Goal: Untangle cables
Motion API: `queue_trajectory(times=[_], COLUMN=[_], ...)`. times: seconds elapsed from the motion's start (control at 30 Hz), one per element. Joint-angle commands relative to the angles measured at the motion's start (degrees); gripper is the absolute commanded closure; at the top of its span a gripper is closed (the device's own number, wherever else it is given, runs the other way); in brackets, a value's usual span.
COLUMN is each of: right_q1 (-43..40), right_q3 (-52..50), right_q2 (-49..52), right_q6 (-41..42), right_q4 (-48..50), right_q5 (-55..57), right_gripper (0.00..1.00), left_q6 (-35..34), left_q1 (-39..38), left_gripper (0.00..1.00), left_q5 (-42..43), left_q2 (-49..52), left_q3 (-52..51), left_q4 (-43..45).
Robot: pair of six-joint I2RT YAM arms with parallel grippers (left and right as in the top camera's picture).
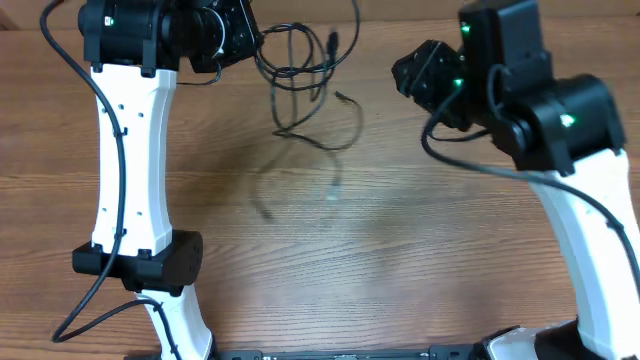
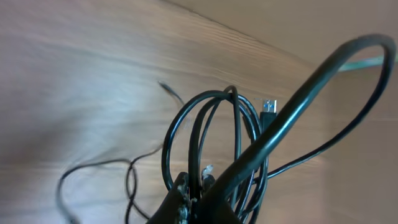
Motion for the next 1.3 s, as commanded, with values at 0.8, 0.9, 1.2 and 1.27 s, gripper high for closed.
queue_trajectory(times=[0.8, 0.9, 1.2, 1.27], right_q1=[1.46, -0.66, -7.76, -8.74], right_q3=[-0.09, -0.09, -0.09, -0.09], right_q2=[11.74, 11.54, 11.56, 11.56], right_q6=[5.42, 1.75, -5.57, -5.79], right_q4=[7.50, 3.02, -3.56, -3.85], right_q5=[-6.36, 1.07, 22.10, 24.11], right_gripper=[0.96, 0.96, 0.96, 0.96], left_q6=[-4.52, -2.08, 0.31, 1.16], left_q1=[1.53, 2.54, 2.54, 2.54], left_gripper=[0.96, 0.96, 0.96, 0.96], left_q5=[15.93, -2.01, -33.92, -34.21], left_q2=[-2.54, -5.99, -19.19, -20.52], left_q3=[1.81, 3.08, 3.34, 3.34], left_q4=[4.59, -0.28, -5.31, -5.40])
